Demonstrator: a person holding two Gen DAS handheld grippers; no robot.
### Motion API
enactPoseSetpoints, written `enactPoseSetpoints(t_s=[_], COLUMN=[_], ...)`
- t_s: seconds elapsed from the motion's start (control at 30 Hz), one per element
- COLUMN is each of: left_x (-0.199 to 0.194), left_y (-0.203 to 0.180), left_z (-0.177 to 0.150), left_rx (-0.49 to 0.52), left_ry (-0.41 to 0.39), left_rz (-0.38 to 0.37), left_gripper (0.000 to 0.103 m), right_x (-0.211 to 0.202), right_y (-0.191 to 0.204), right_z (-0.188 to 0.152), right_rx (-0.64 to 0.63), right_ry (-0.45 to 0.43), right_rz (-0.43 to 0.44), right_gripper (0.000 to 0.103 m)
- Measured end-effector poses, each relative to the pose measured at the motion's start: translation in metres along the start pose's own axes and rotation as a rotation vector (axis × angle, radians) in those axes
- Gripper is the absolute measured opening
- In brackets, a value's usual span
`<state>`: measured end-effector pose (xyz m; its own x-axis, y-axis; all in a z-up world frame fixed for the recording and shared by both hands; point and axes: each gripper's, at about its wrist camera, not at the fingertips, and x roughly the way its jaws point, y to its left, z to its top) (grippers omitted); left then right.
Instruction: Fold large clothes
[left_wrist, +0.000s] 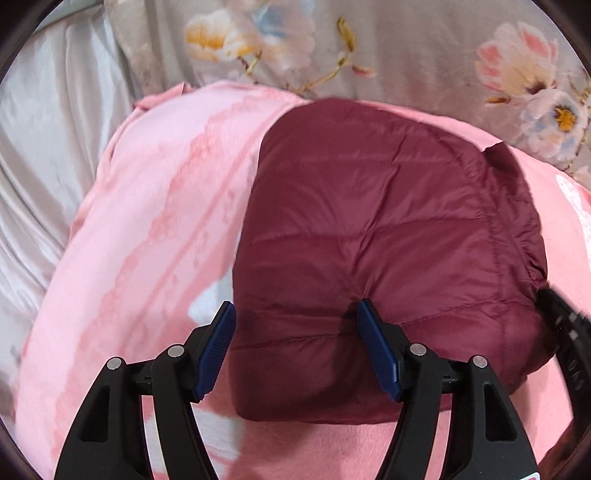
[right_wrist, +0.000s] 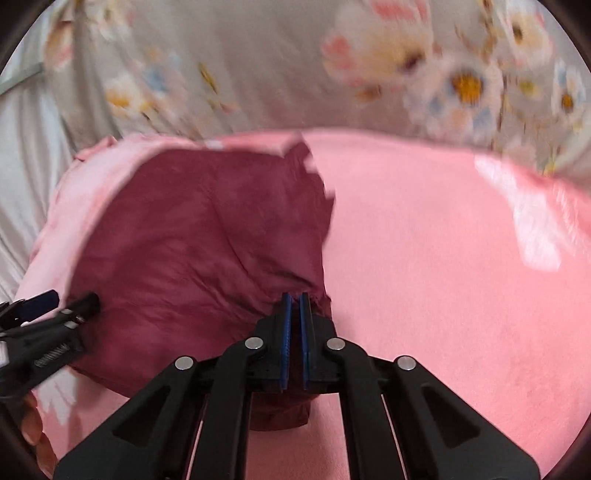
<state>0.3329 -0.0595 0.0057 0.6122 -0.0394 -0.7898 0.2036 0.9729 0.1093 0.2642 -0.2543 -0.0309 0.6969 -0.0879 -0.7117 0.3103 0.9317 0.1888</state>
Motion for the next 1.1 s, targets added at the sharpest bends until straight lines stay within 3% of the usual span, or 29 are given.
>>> enactPoseSetpoints(t_s=[0.13,0.57,1.1], left_x=[0.006,0.026,0.028], left_y=[-0.003,-0.007,-0.007], left_z=[-0.008,-0.027,-0.030], left_rx=[0.000,0.011,-0.001], left_ry=[-0.020,-0.142,-0.160], left_rz=[0.008,0.047,0.039], left_gripper=[0.073,0.082,0.083], right_x=[0.015,0.019,0.016], right_y=[-0.008,0.005,0.004], right_z=[-0.016,-0.027,-0.028], right_rx=[0.041,-0.017,-0.030], right_ry=[0.035,0.000,-0.010], right_rz=[0.038,-0.015,-0.025], right_gripper=[0.003,0.002,0.002])
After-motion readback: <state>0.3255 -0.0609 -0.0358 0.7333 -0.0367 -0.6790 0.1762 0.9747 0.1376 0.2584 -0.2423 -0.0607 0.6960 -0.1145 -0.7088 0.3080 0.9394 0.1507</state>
